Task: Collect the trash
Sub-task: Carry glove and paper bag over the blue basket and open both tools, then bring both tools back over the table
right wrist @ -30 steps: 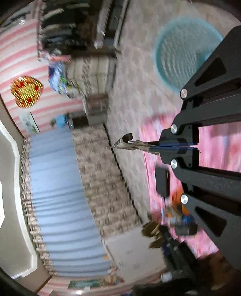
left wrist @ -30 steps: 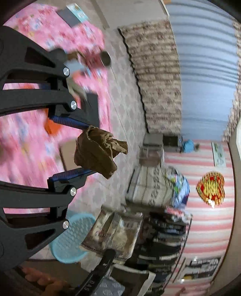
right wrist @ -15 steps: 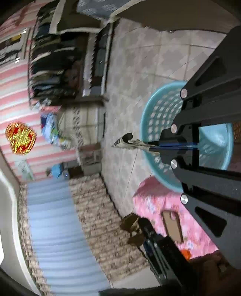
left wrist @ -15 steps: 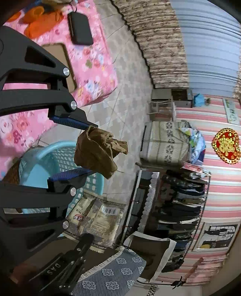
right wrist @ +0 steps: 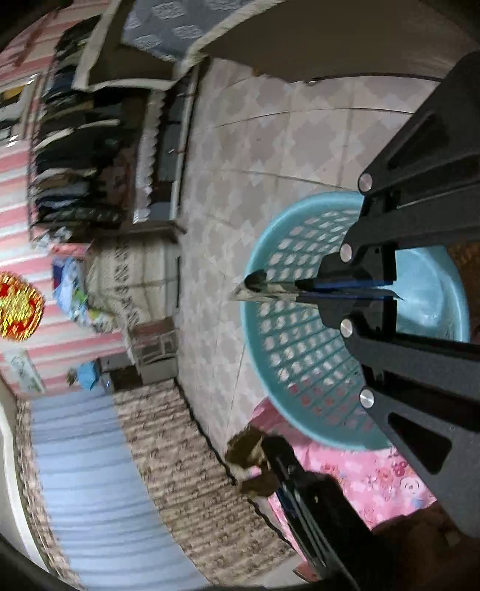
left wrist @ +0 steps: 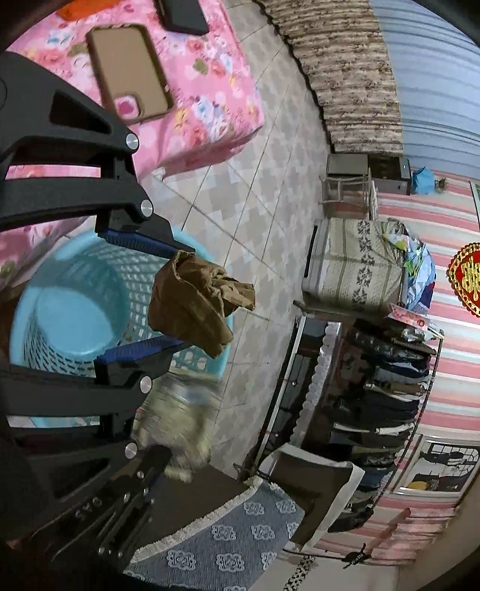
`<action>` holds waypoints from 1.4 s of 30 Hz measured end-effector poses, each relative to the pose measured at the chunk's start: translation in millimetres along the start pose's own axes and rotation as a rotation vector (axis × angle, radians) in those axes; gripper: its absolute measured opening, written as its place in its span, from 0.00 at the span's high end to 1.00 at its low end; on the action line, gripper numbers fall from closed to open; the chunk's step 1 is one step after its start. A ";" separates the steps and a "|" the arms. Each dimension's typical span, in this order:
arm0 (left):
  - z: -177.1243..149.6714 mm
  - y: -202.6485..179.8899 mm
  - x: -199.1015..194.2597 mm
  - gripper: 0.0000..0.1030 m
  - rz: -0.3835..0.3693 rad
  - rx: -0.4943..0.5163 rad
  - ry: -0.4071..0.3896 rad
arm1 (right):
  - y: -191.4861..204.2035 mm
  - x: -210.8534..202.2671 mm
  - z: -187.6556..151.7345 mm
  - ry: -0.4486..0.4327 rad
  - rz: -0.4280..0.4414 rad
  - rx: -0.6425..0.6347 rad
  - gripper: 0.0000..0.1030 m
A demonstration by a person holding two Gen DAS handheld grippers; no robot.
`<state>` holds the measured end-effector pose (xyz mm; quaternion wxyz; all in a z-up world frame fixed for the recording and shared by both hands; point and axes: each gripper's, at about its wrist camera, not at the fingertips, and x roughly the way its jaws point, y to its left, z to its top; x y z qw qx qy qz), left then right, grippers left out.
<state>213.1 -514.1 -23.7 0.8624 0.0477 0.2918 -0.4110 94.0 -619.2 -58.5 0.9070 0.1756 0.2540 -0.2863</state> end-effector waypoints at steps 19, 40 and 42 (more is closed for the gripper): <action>-9.1 88.2 -127.7 0.27 0.195 -0.035 -0.084 | 46.0 -55.6 5.9 -0.177 0.185 -0.030 0.31; -120.9 344.2 -365.8 0.08 0.738 -0.373 -0.198 | 335.9 -102.0 -52.1 -0.161 0.469 -0.378 0.04; -120.8 345.1 -350.6 0.08 0.707 -0.347 -0.128 | 341.8 -83.0 -69.3 0.003 0.507 -0.377 0.04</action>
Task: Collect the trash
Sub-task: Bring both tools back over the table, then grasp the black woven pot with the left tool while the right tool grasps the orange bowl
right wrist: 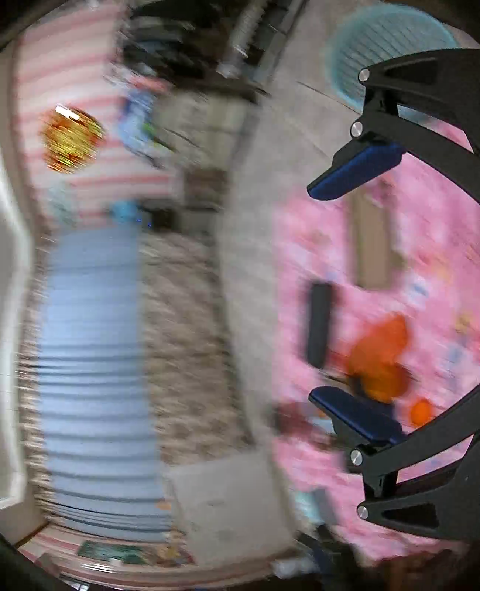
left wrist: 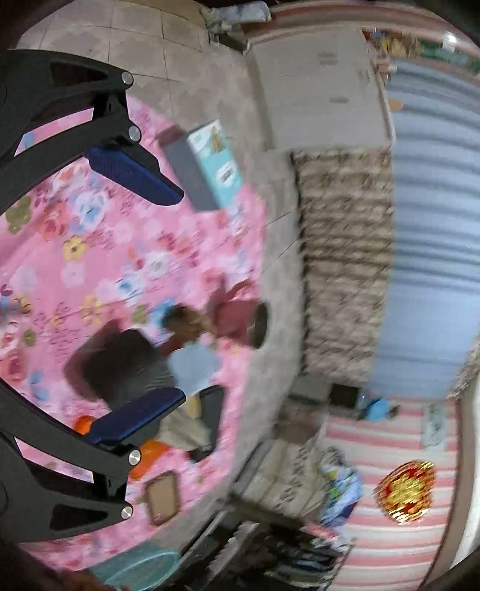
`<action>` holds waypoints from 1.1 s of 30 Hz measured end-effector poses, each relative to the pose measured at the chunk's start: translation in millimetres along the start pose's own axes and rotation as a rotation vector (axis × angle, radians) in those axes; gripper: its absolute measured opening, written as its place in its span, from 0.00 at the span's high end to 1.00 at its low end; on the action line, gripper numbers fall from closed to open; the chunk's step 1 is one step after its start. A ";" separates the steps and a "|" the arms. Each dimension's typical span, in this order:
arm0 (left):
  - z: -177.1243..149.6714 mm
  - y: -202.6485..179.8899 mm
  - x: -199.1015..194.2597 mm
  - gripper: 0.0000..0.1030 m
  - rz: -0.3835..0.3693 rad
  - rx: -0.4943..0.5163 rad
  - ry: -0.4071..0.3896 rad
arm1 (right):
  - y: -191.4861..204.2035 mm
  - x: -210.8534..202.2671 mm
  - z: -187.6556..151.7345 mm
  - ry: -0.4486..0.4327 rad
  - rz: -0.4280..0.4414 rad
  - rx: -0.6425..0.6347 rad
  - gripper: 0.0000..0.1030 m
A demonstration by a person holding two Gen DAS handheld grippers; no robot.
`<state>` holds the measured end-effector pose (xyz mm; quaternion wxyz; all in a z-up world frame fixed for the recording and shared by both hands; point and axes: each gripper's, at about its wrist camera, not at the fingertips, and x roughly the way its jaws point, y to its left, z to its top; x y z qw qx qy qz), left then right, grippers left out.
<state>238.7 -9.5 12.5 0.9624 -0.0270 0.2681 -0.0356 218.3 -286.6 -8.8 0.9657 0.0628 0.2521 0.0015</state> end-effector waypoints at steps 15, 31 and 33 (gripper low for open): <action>-33.3 -79.0 42.4 0.07 -0.066 0.048 0.182 | -6.6 1.8 5.0 0.025 -0.002 -0.009 0.04; -40.9 -77.5 72.6 0.31 -0.006 0.087 0.269 | 15.2 28.0 -15.9 0.116 0.022 -0.073 0.04; -31.3 -73.2 52.4 0.32 -0.058 0.077 0.210 | 20.2 36.4 -22.4 0.161 0.059 -0.062 0.04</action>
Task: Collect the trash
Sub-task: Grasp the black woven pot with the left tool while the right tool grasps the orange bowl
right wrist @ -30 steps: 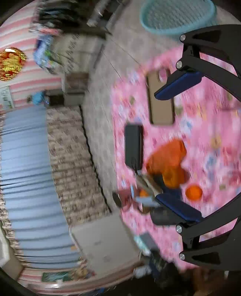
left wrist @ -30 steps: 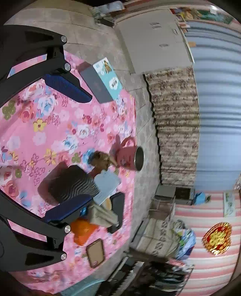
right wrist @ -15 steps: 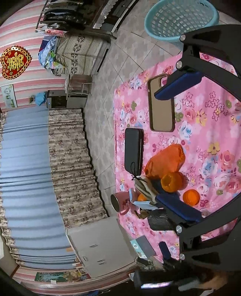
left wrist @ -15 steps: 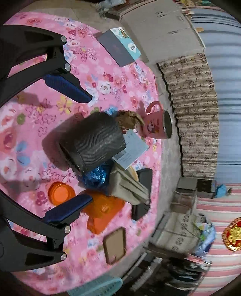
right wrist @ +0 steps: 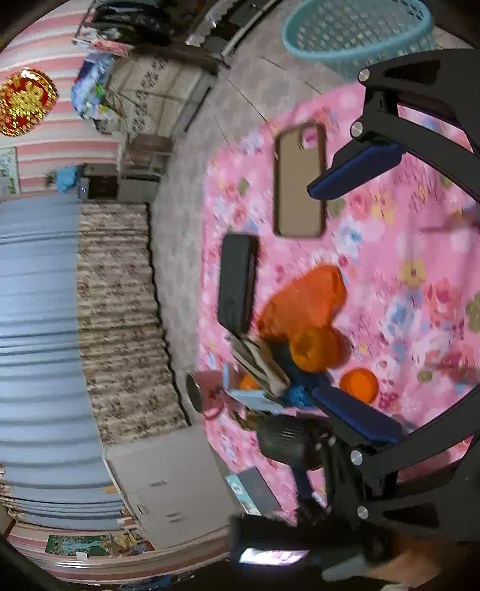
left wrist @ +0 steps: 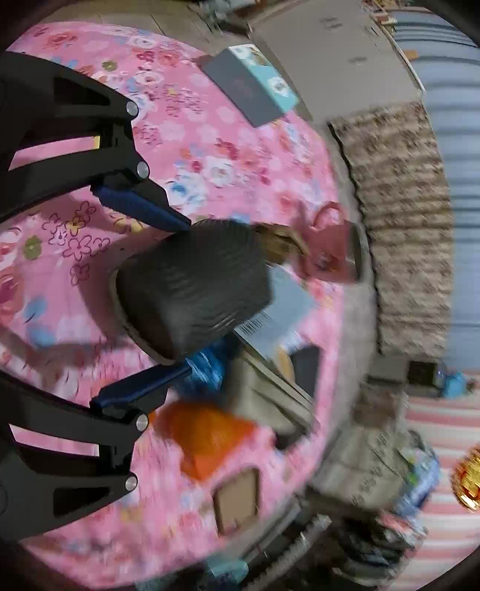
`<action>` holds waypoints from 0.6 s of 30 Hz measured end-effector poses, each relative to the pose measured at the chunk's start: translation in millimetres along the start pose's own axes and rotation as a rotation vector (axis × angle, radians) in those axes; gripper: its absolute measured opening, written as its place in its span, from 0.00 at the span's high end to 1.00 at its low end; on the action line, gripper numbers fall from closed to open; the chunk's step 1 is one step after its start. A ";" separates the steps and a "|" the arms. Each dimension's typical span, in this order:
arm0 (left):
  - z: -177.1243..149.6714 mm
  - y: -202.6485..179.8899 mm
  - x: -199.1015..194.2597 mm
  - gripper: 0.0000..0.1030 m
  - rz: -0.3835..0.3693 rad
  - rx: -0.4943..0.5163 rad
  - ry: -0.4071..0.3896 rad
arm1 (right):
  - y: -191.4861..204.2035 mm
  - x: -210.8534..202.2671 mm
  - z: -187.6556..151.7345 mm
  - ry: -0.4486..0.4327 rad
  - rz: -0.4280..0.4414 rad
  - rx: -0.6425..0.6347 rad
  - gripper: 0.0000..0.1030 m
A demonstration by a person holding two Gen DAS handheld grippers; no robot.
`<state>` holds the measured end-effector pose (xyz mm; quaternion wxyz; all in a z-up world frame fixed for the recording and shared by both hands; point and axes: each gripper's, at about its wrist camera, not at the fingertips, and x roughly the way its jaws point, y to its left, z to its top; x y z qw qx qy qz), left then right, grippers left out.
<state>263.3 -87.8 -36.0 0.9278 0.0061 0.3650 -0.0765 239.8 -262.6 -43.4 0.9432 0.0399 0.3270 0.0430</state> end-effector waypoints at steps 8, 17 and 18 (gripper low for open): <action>-5.1 43.2 -28.5 0.34 0.045 -0.027 -0.034 | 39.3 42.6 -26.6 0.142 0.083 -0.038 0.05; -8.5 54.9 -30.3 0.37 0.021 -0.039 -0.027 | 70.9 72.9 -38.8 0.201 0.072 -0.081 0.31; -8.7 54.7 -30.2 0.37 0.019 -0.038 -0.026 | 73.0 74.8 -39.2 0.203 0.070 -0.086 0.32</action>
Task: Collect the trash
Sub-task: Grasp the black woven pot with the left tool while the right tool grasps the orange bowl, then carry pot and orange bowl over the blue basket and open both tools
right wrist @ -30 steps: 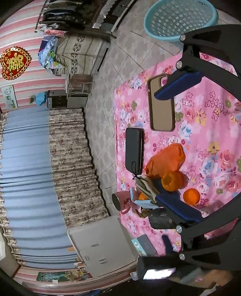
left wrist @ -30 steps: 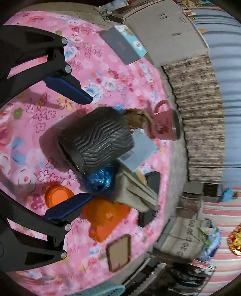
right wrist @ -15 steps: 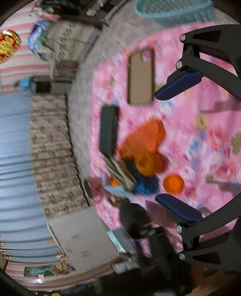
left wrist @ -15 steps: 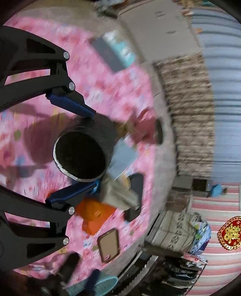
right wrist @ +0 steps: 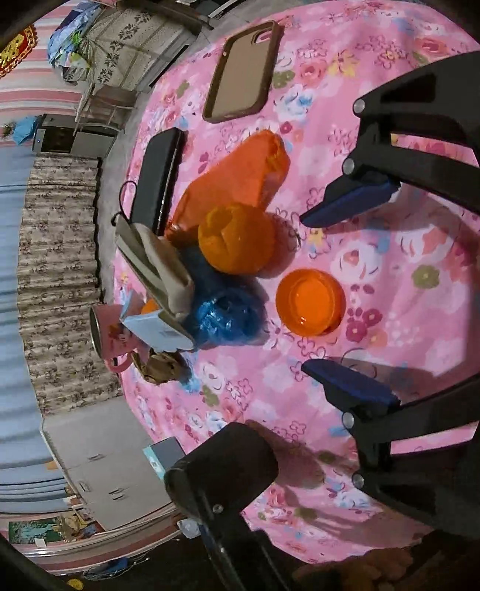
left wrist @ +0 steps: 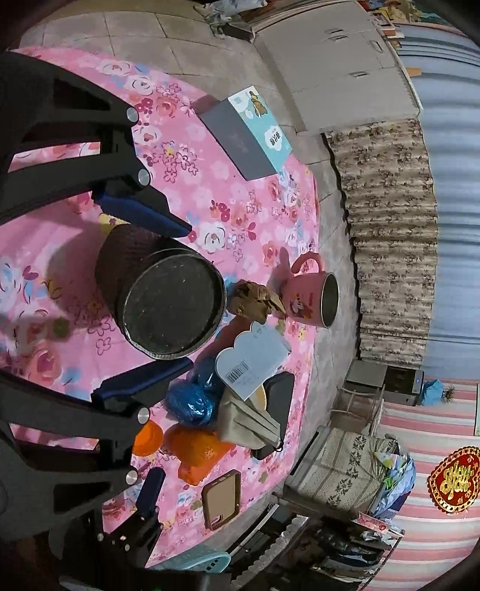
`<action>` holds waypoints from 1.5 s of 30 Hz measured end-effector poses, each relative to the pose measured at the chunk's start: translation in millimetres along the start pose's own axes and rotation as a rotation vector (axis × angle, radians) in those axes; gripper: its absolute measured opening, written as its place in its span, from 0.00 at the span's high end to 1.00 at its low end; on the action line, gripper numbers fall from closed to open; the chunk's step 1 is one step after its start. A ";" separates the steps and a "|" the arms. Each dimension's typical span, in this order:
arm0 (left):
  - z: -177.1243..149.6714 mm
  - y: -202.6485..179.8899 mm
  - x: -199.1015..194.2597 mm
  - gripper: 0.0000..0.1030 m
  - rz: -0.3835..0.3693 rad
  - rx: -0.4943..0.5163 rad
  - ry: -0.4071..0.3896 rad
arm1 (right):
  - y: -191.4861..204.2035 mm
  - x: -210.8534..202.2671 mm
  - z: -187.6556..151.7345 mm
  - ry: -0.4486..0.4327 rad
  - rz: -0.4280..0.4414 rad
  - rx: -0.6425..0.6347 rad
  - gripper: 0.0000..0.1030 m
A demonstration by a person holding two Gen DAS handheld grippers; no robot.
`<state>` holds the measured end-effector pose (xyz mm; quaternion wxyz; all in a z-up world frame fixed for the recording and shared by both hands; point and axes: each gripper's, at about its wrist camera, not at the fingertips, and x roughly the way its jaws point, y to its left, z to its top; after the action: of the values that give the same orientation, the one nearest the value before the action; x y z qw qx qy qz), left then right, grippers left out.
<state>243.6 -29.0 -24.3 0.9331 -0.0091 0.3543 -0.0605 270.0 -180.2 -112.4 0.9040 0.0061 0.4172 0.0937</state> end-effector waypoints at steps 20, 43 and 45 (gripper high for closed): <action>7.2 -11.7 -22.8 0.37 -0.051 0.007 -0.084 | -36.6 -65.7 18.7 -0.150 0.053 0.067 0.61; 58.4 -170.8 -57.8 0.37 -0.224 0.163 -0.204 | -231.2 -183.6 1.9 -0.363 -0.243 0.325 0.61; 65.2 -207.5 -59.2 0.37 -0.275 0.192 -0.213 | -256.4 -198.4 -7.8 -0.379 -0.310 0.330 0.61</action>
<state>220.8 -229.6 76.0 0.9448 0.0254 0.2417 -0.2197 180.4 -467.3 9.1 0.9561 0.1063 0.2466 -0.1174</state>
